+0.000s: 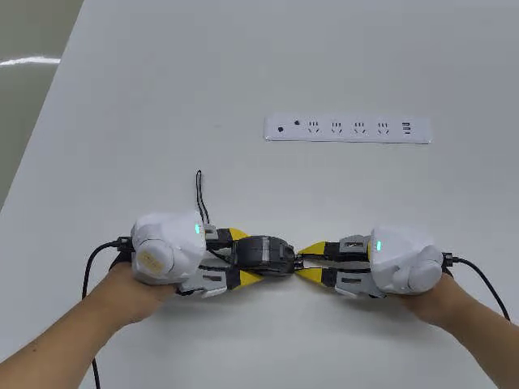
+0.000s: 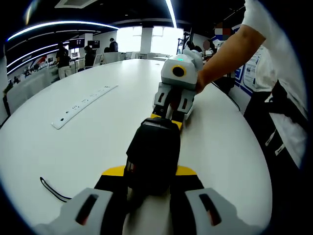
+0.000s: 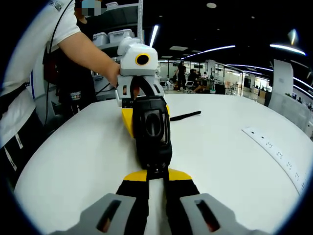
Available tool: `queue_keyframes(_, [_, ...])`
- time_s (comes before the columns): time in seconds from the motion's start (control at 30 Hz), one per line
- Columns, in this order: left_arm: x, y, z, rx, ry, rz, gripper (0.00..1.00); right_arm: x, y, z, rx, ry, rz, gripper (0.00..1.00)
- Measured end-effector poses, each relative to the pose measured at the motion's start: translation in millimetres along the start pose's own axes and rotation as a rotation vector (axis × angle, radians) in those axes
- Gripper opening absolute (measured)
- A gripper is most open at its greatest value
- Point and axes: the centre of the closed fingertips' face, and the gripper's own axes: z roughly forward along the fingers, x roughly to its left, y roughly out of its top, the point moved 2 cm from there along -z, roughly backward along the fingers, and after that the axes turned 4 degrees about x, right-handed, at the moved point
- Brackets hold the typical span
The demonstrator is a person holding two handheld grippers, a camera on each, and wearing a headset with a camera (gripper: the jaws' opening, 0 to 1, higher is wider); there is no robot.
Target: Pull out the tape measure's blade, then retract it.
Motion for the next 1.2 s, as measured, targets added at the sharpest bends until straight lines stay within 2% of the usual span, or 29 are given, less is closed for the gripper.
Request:
queue_keyframes(0.63, [-0.5, -0.2, 1.1, 0.013, -0.003, 0.005, 0.29, 0.0, -4.1, -2.1, 0.002, 0.007, 0.009, 0.09])
queue_keyframes(1.2, [-0.4, 0.0, 0.9, 0.017, -0.008, 0.004, 0.29, -1.0, -14.2, -23.7, 0.002, 0.009, 0.045, 0.09])
